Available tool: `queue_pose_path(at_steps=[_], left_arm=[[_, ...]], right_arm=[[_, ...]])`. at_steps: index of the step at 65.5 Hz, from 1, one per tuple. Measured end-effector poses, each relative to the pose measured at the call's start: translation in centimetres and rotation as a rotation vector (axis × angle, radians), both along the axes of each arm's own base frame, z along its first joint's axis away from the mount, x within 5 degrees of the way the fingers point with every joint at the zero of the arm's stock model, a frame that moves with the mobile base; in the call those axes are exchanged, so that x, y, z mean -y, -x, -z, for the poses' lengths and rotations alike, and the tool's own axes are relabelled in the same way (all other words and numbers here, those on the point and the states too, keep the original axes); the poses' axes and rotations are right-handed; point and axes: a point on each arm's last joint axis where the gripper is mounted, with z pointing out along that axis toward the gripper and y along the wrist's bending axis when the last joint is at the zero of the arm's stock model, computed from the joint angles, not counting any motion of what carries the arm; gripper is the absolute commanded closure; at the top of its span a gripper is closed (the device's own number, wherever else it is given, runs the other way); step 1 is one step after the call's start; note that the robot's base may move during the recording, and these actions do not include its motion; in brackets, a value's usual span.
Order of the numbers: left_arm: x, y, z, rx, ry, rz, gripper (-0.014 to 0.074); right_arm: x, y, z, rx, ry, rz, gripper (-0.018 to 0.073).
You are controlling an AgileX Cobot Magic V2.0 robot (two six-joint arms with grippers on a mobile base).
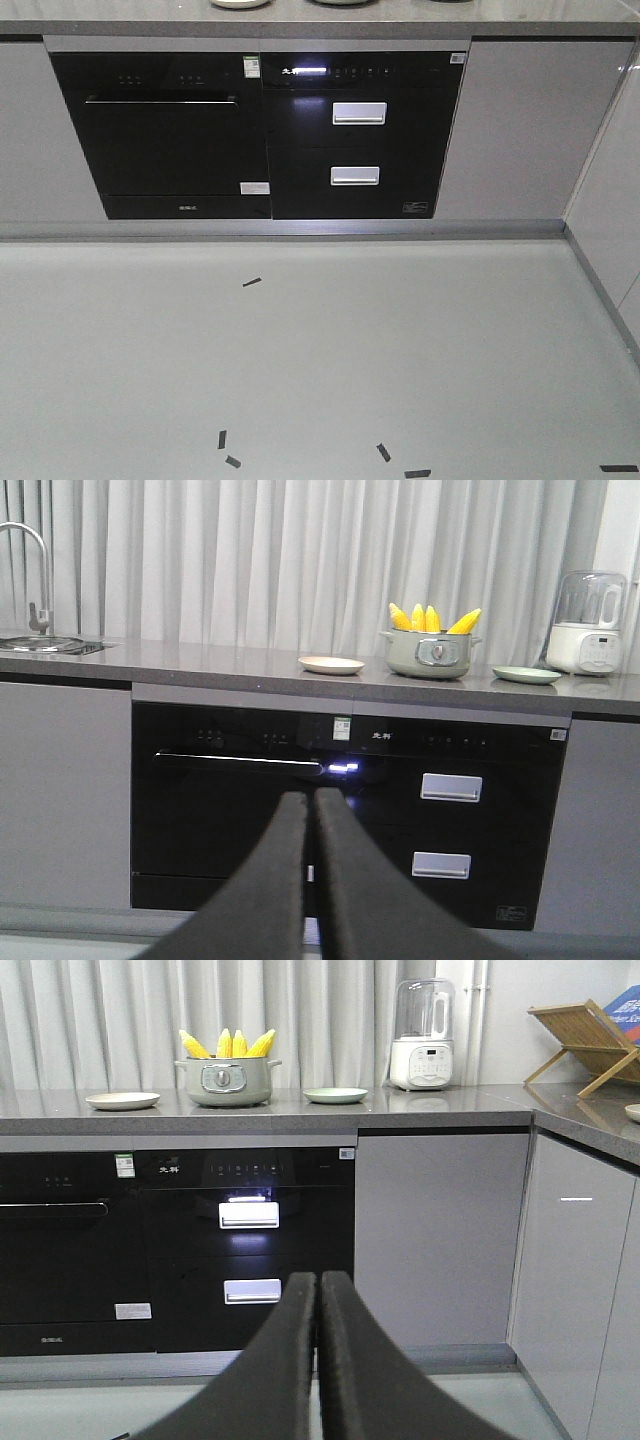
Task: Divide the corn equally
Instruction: 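Drive the base toward the counter with the corn pot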
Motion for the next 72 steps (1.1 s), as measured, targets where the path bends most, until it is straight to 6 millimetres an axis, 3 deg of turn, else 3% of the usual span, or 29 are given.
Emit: queue_pose_path(at_steps=[72], left_arm=[[0.0,0.0,0.0,0.0,0.0,0.0,0.0603]], right_arm=[[0.0,0.0,0.0,0.0,0.0,0.0,0.0562]])
